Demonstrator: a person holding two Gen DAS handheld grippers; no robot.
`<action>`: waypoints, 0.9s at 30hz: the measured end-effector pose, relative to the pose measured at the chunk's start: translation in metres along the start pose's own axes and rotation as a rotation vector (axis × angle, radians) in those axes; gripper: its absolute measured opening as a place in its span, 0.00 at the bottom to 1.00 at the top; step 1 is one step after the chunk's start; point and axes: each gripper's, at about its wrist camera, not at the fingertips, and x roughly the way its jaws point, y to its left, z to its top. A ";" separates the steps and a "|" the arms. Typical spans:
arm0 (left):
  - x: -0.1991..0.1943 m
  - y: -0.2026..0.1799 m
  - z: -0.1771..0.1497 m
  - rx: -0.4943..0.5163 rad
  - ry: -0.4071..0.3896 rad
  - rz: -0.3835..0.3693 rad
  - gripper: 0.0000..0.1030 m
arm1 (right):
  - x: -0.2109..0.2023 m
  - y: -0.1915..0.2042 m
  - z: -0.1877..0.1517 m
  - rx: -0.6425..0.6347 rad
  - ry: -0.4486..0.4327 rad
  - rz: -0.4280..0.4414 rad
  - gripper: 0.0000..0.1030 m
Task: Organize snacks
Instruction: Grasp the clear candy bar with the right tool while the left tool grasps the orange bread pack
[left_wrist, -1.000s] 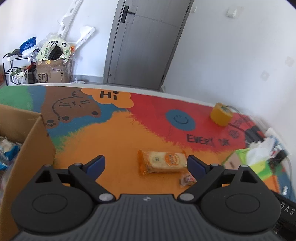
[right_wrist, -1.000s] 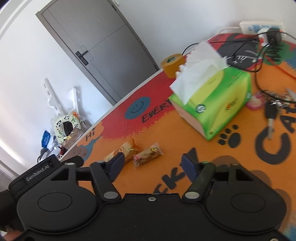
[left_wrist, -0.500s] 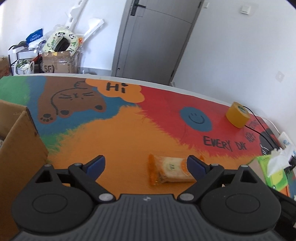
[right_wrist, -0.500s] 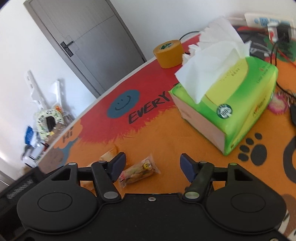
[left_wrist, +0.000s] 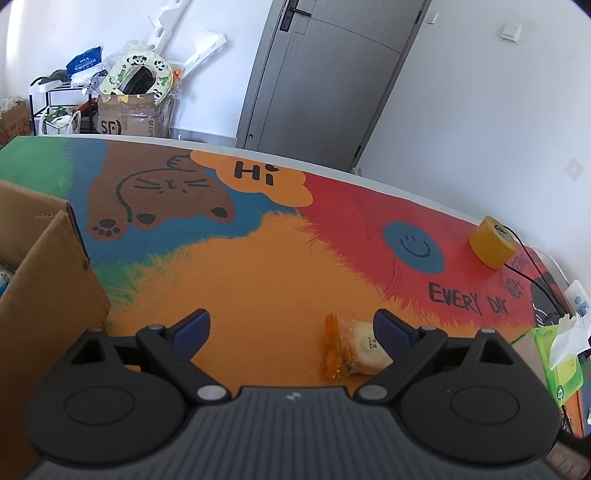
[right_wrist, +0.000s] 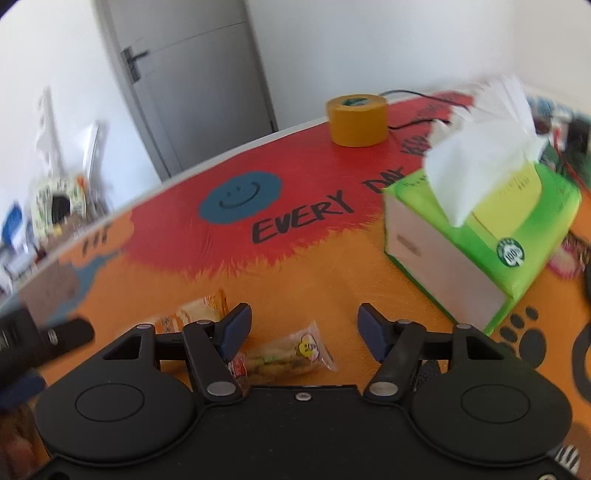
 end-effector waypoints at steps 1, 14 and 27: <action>0.000 0.000 0.000 -0.004 0.001 -0.001 0.92 | -0.001 -0.001 0.000 -0.006 -0.002 -0.009 0.45; 0.004 -0.028 -0.009 0.065 0.000 -0.048 0.92 | -0.025 -0.063 -0.013 0.140 0.027 0.143 0.01; 0.019 -0.039 -0.009 0.129 -0.007 -0.066 0.92 | -0.030 -0.079 -0.008 0.197 -0.010 0.172 0.07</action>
